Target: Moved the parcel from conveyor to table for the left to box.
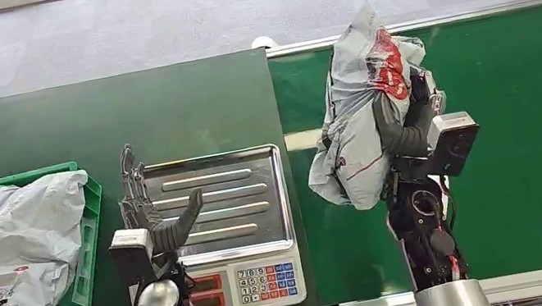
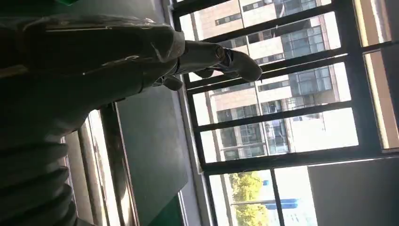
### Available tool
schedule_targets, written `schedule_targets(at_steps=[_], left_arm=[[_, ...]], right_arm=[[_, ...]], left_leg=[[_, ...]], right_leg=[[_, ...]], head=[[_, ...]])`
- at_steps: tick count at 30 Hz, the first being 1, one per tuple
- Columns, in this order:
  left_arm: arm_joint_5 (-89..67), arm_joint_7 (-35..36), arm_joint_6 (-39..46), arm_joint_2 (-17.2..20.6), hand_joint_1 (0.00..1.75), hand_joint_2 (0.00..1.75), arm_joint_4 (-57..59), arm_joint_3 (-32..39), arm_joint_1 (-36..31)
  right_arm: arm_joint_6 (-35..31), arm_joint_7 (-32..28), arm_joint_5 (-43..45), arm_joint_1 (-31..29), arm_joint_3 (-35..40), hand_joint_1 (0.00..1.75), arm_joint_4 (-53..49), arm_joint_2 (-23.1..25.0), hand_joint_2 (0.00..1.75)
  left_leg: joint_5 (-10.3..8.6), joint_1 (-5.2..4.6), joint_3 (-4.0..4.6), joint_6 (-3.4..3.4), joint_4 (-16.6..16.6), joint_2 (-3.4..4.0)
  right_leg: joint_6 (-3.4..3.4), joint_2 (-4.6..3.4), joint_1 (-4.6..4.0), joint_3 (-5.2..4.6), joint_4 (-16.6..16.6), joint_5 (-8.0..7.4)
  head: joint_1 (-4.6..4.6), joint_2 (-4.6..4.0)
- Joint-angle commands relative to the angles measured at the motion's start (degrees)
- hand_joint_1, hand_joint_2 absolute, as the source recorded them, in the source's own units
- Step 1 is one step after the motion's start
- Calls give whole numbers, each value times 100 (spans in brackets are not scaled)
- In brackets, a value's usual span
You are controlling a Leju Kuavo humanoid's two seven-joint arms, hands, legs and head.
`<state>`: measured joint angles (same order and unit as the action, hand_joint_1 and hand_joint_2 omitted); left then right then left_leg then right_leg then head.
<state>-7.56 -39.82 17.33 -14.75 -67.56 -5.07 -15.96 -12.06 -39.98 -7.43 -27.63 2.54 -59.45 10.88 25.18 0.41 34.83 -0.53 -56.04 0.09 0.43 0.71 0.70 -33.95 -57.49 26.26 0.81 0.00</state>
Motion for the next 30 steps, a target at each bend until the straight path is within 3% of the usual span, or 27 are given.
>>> schedule_targets(at_steps=[1, 20, 21, 22, 26, 27, 30], left_arm=[[-16, -18, -6, 70, 0, 175, 103, -45, -40], [-16, -18, -6, 70, 0, 175, 103, -45, -40], [103, 26, -55, 27, 0, 175, 392, -48, -48], [115, -18, -62, 22, 0, 175, 499, -265, 1], [111, -18, 1, -13, 0, 175, 469, -338, 46], [111, -18, 1, -13, 173, 175, 469, -338, 46], [130, -18, -175, 139, 175, 175, 524, -632, 11]], right_arm=[[11, -2, 24, -183, 98, 175, 42, -32, 175], [11, -2, 24, -183, 98, 175, 42, -32, 175], [731, -2, 53, 94, 818, 175, -678, -412, 175], [846, -2, -38, 400, 1367, 175, -1412, -305, 175], [681, -2, -131, 486, 1514, 175, -1436, -188, 175], [681, -2, -131, 486, 1514, 175, -1436, -188, 175], [697, -2, 48, 353, 1633, 175, -1313, -315, 175]], left_leg=[[4, 0, -11, 1, 2, 3], [13, 3, -30, 1, 1, 6], [7, 1, -18, 1, 3, 5], [11, 3, -26, 1, 2, 6], [12, -3, -22, 1, 5, 6], [20, 1, -33, 0, 3, 12], [14, 3, -25, -3, 5, 20]], right_leg=[[-2, -7, 0, 11, 4, 2], [-4, -11, -3, 30, 7, 8], [-2, -9, -1, 17, 5, 4], [-3, -11, -3, 26, 7, 6], [-2, -10, 3, 20, 4, 9], [-4, -17, -1, 33, 6, 15], [-4, -24, -3, 18, 8, 7]], head=[[0, 0], [0, 0], [0, 0], [0, 0], [-4, 0], [2, 0], [0, 0]])
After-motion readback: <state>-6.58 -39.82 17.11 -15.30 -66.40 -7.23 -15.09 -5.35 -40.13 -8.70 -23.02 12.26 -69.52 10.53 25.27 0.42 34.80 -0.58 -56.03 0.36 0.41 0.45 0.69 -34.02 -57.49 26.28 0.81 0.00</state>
